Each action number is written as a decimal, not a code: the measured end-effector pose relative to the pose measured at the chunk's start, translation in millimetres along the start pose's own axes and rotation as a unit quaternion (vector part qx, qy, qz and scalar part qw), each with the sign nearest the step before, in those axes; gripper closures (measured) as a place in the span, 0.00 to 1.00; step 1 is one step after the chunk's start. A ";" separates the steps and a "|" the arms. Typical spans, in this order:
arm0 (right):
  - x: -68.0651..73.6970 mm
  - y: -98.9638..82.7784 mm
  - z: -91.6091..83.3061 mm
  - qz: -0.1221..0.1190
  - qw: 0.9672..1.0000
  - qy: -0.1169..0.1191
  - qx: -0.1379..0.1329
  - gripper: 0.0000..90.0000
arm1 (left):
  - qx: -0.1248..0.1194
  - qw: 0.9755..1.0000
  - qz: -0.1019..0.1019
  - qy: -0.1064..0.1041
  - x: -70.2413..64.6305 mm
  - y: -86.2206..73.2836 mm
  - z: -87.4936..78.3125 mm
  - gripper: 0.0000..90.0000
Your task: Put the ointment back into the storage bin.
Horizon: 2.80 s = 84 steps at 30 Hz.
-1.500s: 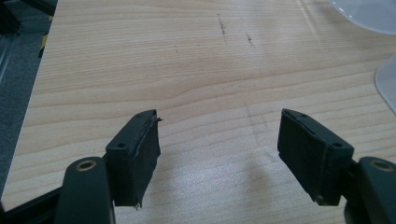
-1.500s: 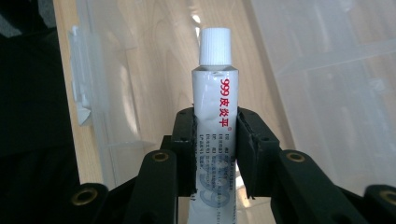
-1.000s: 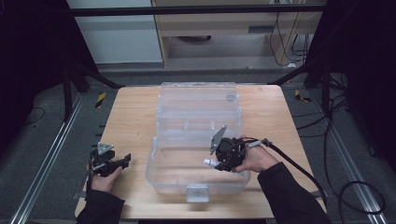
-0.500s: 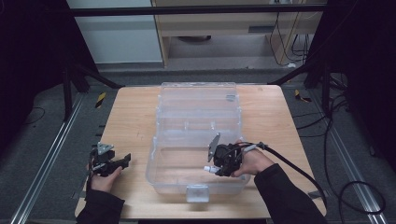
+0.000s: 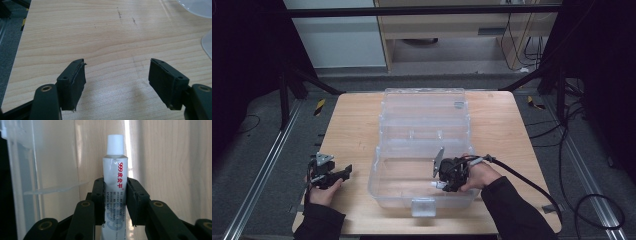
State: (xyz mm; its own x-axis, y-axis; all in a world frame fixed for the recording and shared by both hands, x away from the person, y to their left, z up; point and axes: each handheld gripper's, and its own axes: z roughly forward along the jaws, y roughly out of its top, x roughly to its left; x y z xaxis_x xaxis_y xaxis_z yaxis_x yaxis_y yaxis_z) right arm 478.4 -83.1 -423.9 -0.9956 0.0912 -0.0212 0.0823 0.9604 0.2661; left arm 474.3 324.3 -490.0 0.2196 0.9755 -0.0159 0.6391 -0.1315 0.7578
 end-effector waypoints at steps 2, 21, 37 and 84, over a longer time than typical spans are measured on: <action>0.5 0.7 3.1 -0.004 1.000 0.003 0.006 0.77 | 0.000 1.000 0.000 0.000 0.0 0.0 0.0 0.32; 3.1 1.3 19.9 -0.006 0.999 0.013 0.037 0.77 | 0.001 1.000 0.001 0.000 0.2 -0.1 0.3 0.33; 2.3 0.2 15.9 0.001 0.999 0.009 0.030 0.76 | 0.002 1.000 0.001 -0.001 0.1 -0.2 0.4 0.33; 14.7 -139.3 -75.8 0.336 0.837 -0.244 -0.357 0.26 | -0.004 1.000 -0.004 -0.004 -0.6 0.9 -3.1 0.46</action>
State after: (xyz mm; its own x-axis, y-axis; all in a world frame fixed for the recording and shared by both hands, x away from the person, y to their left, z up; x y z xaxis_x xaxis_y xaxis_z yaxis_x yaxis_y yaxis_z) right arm 448.9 -235.5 -388.2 -0.5851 0.8107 0.0201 0.3944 0.2628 0.8806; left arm 472.5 324.1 -487.3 0.2204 0.9751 -0.0262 0.6343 -0.1228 0.7633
